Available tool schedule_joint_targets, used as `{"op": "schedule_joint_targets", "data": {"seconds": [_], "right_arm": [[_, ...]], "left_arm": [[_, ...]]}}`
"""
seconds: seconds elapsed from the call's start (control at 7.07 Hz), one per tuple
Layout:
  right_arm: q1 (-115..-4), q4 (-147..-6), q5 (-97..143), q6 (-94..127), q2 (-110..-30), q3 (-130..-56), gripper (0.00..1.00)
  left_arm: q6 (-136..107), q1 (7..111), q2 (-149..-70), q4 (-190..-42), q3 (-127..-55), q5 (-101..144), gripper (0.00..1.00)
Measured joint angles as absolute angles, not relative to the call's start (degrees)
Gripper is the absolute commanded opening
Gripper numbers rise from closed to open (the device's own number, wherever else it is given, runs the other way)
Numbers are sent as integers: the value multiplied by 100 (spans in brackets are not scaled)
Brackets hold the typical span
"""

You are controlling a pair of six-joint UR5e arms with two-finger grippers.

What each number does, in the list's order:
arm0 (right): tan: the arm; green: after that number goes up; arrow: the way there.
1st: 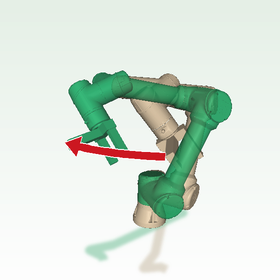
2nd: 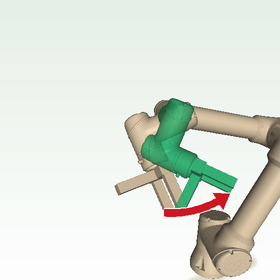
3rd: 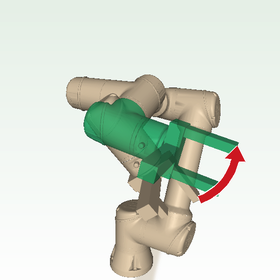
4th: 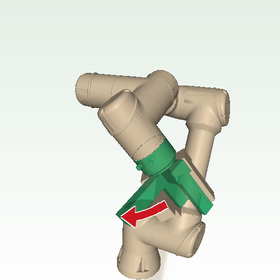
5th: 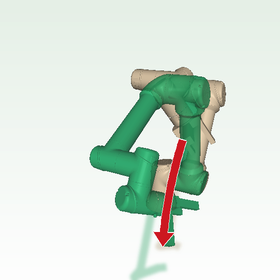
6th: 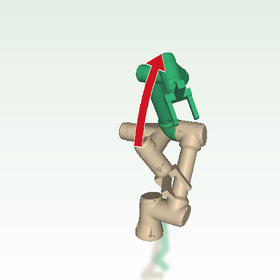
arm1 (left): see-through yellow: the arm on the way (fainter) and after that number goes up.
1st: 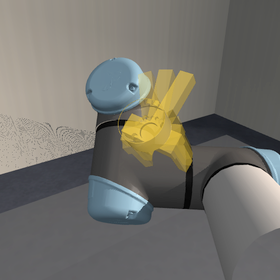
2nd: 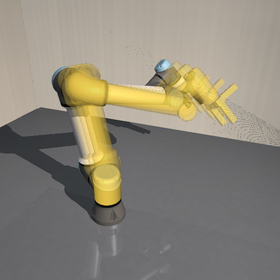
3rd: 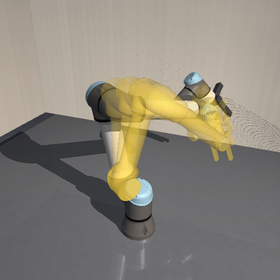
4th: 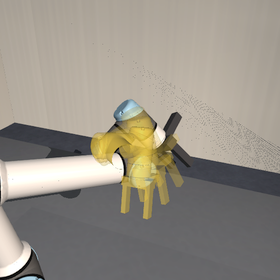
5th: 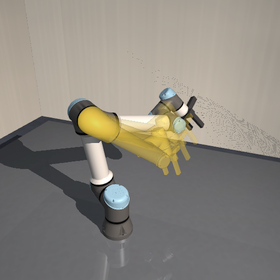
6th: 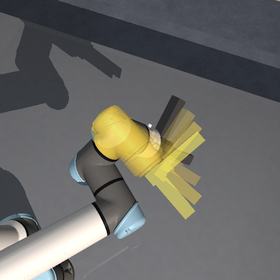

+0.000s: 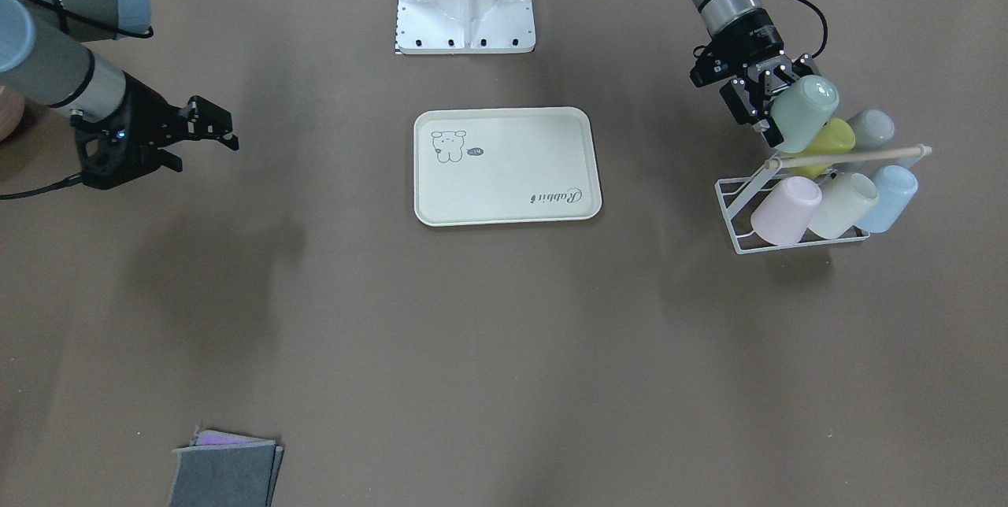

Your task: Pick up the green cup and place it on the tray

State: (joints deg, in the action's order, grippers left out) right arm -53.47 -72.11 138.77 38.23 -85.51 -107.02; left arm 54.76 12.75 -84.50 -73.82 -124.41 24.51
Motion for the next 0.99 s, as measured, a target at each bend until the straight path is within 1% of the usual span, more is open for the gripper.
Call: {"op": "schedule_joint_targets", "data": {"seconds": [0.14, 0.57, 0.85, 0.99], "right_arm": [[-5699, -7573, 13917, 3199, -8650, -10768, 99], [-6645, -9286, 13490, 1353, -8843, -11014, 99], [-7147, -10336, 13418, 481, -8934, -11017, 99], [-7379, -10753, 13392, 80, -8982, -11003, 99]], "left_arm": [[5448, 1291, -8536, -7418, -12472, 2454, 74], [4254, 1265, -8924, -8048, -12194, 2461, 75], [2951, 1247, -9253, -9045, -11813, 2455, 70], [2028, 1203, -9339, -9583, -11636, 2455, 70]]}}
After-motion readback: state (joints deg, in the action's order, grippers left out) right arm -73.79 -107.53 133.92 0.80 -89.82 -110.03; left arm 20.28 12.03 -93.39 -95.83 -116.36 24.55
